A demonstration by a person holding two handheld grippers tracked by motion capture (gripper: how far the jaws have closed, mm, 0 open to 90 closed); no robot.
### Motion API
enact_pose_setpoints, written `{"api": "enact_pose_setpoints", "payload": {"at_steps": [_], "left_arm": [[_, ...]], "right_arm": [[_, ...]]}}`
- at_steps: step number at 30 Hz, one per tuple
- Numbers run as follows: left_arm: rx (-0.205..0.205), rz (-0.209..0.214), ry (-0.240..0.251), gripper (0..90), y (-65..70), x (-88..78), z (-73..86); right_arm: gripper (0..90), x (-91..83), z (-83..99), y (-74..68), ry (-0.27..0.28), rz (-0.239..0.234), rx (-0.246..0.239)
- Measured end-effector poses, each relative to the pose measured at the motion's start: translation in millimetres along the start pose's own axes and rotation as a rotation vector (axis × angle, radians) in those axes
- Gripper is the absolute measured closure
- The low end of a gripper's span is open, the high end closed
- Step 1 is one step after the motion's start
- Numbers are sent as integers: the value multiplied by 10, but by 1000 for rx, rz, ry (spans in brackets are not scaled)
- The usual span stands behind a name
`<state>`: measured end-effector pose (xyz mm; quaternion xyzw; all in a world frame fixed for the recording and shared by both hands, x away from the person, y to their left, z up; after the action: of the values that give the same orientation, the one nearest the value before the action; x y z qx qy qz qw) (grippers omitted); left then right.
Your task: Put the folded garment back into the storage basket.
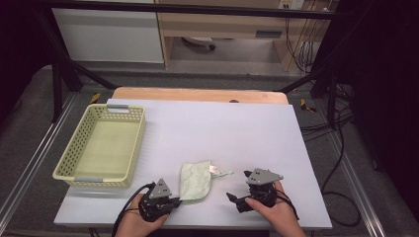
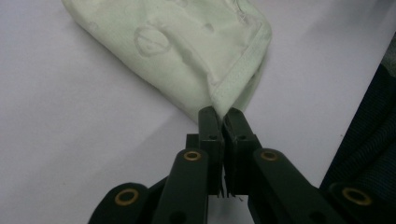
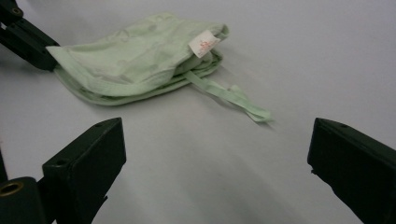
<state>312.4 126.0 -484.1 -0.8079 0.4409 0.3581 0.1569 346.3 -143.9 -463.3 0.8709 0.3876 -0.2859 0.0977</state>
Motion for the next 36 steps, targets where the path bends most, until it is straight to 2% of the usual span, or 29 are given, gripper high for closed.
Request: {"api": "enact_pose_setpoints", "payload": {"at_steps": [1,2,4,6,9,16,18,22,24,25,27,28,36], "left_arm": [[4,-1,-5,778,10,-1,1],[8,-8,2,778,26,-4,-9],[16,-17,21,637,69,-22,-48],[23,-44,44,579,100,-48,-86],[14,-56,64,522,86,-55,-109],[-47,-99,141,466,-39,-122,-173],[-54,-108,149,449,-67,-135,-174],[-58,-114,156,437,-102,-141,-179],[-54,-117,158,430,-105,-143,-184],[-52,-116,157,429,-103,-142,-185],[-54,-121,152,422,-104,-136,-184],[-54,-122,150,410,-105,-132,-183],[-66,-125,149,394,-120,-135,-181]], "right_arm": [[51,31,-4,-75,-8,-13,-13],[51,31,-4,-75,-8,-13,-13],[59,86,4,-172,-23,-36,-31],[60,117,3,-229,-32,-53,-36],[62,159,4,-307,-36,-71,-41],[110,243,19,-442,-54,-107,-49],[188,263,24,-481,-64,-109,-55],[276,283,26,-513,-69,-129,-63],[325,296,25,-526,-71,-125,-77],[381,311,20,-537,-69,-125,-75],[403,323,19,-545,-70,-126,-73],[448,352,22,-566,-78,-126,-84],[504,489,25,-646,-106,-138,-120]]}}
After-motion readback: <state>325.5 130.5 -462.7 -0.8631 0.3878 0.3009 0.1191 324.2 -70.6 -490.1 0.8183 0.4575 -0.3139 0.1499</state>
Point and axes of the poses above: each handheld gripper's, and its own axes: x roughly forward along the jaws, z roughly out of its underside, y roughly to its right, the point moved 5 cm from there along x, roughly forward along the jaws, and after that the axes turned 4 degrees about x, right-handed, at the moved point
